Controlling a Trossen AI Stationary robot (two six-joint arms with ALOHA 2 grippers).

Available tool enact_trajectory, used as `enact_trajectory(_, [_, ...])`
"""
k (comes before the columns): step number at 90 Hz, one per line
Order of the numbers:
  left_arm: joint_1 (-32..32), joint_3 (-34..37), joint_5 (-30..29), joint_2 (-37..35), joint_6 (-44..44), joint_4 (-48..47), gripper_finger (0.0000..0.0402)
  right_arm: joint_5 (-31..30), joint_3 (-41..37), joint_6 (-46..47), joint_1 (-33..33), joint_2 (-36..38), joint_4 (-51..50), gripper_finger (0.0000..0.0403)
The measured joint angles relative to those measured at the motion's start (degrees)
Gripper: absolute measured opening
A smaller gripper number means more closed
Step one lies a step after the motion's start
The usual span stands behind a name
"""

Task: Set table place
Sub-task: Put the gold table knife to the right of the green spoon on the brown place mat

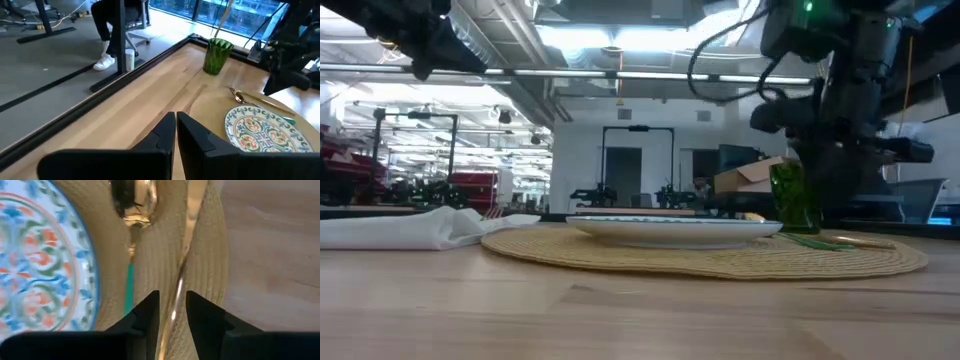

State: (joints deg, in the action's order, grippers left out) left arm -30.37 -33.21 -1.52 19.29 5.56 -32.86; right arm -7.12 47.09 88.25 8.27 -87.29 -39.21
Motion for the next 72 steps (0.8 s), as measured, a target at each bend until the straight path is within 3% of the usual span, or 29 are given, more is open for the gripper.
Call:
enact_trajectory(54, [0.0, 0.0, 0.0, 0.0, -0.2, -0.8, 0.0000, 0.2, 0.0, 3.0, 0.0, -3.0, 2.2, 0.0080])
enact_trajectory(72, [0.0, 0.0, 0.0, 0.0, -0.3, -0.9, 0.0000, -1.0, 0.0, 3.1, 0.0, -3.0, 2.1, 0.0053])
